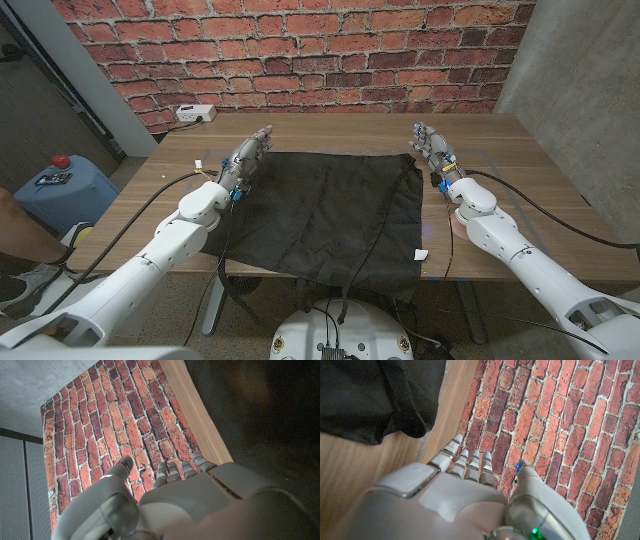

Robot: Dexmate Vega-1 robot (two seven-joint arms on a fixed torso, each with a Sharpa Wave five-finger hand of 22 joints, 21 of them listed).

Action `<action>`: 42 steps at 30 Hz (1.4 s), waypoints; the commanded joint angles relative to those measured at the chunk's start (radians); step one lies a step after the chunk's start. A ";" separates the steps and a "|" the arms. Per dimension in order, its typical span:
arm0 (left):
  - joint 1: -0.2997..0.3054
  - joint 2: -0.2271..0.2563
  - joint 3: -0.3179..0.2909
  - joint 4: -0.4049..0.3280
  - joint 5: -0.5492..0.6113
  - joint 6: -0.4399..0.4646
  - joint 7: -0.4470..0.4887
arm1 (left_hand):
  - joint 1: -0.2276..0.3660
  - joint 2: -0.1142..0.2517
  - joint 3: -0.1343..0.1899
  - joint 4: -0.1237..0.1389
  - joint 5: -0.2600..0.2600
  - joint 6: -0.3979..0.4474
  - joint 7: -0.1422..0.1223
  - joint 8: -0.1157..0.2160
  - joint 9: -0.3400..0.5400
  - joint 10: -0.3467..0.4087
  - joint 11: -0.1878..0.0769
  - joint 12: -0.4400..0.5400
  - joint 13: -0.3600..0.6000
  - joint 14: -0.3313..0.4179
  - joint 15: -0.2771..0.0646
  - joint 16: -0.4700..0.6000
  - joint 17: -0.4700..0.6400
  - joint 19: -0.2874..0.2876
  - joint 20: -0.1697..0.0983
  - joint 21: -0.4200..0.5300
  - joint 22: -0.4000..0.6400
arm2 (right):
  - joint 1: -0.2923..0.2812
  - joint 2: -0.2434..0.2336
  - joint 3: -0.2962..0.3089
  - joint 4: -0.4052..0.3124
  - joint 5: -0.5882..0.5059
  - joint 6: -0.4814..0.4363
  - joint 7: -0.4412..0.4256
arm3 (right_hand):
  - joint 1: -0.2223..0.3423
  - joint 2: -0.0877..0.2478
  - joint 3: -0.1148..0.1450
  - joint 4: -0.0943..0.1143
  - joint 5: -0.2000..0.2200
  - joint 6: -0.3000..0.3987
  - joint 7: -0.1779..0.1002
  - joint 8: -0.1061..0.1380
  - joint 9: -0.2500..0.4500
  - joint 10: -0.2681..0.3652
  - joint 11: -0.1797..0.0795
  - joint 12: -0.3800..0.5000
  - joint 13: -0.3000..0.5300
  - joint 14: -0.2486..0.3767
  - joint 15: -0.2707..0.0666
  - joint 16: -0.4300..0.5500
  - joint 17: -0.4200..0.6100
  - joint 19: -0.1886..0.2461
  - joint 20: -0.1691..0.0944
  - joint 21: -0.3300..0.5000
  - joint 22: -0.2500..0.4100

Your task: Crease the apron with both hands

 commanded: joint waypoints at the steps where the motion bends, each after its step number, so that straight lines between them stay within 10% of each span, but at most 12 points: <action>1: 0.045 0.102 -0.031 -0.076 0.034 0.011 -0.018 | 0.019 -0.001 0.007 -0.013 0.012 0.008 -0.002 0.002 0.002 0.008 -0.001 0.001 0.004 -0.008 0.001 -0.001 0.004 -0.001 0.006 -0.006 0.002 | 0.014 0.006 -0.009 0.003 -0.016 0.000 -0.009 | 0.017 -0.002 0.002 -0.011 -0.001 0.009 0.002 0.005 0.003 0.000 0.003 0.004 0.003 0.006 -0.013 0.001 0.000 0.000 -0.023 0.007 0.005; 42: 0.358 0.433 -0.229 -0.364 0.236 0.086 0.066 | 0.060 -0.008 0.023 -0.089 0.066 0.042 -0.024 0.002 0.003 0.031 -0.020 -0.001 0.005 -0.006 -0.011 0.000 0.004 0.000 0.009 -0.007 0.003 | 0.031 -0.030 -0.028 -0.026 -0.082 -0.040 -0.041 | 0.054 -0.013 0.006 -0.055 -0.005 0.034 0.010 0.015 0.002 0.033 0.002 0.017 0.003 0.031 -0.017 0.007 -0.010 0.026 -0.024 0.018 0.005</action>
